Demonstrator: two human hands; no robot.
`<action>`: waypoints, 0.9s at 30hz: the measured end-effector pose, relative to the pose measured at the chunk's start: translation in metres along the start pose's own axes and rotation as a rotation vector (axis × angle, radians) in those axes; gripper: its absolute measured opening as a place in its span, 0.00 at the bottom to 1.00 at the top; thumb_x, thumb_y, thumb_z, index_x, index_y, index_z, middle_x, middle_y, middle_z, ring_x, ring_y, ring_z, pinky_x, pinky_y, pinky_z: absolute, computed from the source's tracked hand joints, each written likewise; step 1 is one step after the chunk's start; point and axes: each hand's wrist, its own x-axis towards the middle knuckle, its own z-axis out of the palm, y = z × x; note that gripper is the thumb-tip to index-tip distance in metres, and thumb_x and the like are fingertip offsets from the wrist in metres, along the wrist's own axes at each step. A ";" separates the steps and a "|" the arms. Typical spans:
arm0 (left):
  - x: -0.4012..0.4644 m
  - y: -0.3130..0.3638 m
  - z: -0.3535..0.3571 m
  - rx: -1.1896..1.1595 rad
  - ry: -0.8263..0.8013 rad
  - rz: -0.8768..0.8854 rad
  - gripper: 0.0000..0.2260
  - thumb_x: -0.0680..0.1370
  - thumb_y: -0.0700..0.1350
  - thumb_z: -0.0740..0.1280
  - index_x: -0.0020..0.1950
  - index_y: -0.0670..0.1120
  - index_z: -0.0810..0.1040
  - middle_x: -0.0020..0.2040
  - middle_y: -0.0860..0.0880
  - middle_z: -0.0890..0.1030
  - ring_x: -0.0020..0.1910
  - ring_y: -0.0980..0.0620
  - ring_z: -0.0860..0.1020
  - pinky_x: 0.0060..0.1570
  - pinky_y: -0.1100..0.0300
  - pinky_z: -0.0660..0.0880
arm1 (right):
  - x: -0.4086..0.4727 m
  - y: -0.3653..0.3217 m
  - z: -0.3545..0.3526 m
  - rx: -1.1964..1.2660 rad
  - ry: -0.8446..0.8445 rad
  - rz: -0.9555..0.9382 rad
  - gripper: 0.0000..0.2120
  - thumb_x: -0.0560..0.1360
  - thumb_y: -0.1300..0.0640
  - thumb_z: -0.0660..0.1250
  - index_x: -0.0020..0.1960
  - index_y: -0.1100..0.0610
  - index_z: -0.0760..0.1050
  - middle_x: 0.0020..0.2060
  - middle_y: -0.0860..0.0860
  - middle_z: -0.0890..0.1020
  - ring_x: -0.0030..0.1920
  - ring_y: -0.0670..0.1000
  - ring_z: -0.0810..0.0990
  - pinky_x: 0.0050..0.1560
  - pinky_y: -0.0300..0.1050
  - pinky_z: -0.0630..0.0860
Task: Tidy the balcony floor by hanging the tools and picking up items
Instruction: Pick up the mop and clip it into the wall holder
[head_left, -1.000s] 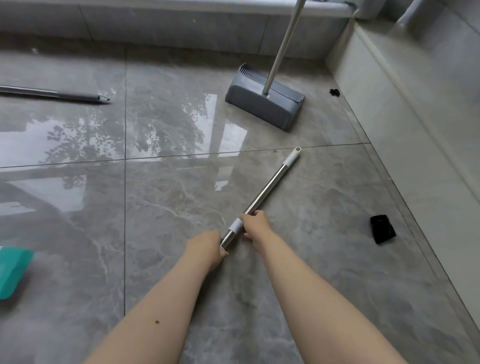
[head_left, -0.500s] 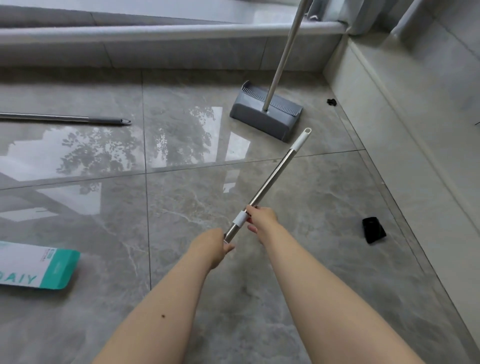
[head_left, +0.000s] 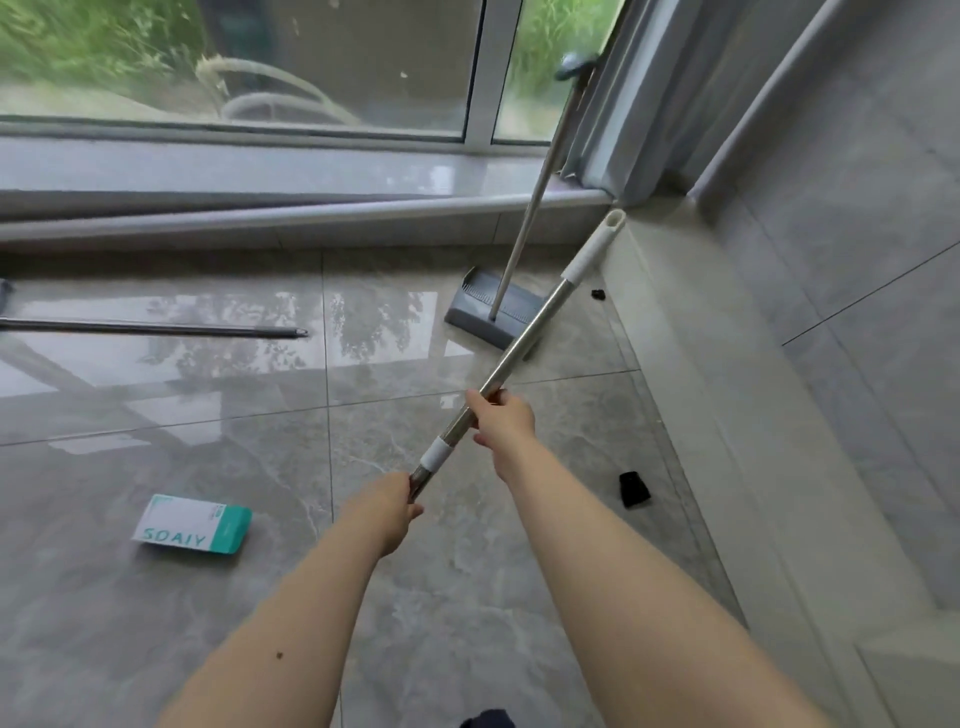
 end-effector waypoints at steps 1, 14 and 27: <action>-0.015 0.008 -0.012 0.003 0.011 -0.004 0.12 0.79 0.47 0.63 0.59 0.43 0.70 0.56 0.43 0.78 0.45 0.47 0.74 0.45 0.58 0.69 | -0.014 -0.015 -0.004 0.000 -0.014 -0.035 0.04 0.77 0.55 0.66 0.48 0.56 0.74 0.50 0.56 0.81 0.53 0.55 0.81 0.56 0.49 0.76; -0.186 0.164 -0.187 -0.109 0.184 0.181 0.12 0.79 0.45 0.63 0.60 0.42 0.70 0.57 0.42 0.78 0.53 0.44 0.78 0.54 0.53 0.74 | -0.197 -0.229 -0.113 -0.025 -0.008 -0.488 0.04 0.76 0.52 0.67 0.44 0.52 0.76 0.39 0.46 0.79 0.40 0.43 0.77 0.43 0.36 0.74; -0.323 0.326 -0.301 -0.117 0.373 0.609 0.13 0.79 0.42 0.62 0.62 0.39 0.70 0.60 0.41 0.78 0.58 0.42 0.77 0.52 0.55 0.72 | -0.350 -0.389 -0.253 0.011 0.233 -0.860 0.10 0.74 0.58 0.71 0.51 0.64 0.79 0.33 0.46 0.77 0.34 0.41 0.75 0.34 0.25 0.72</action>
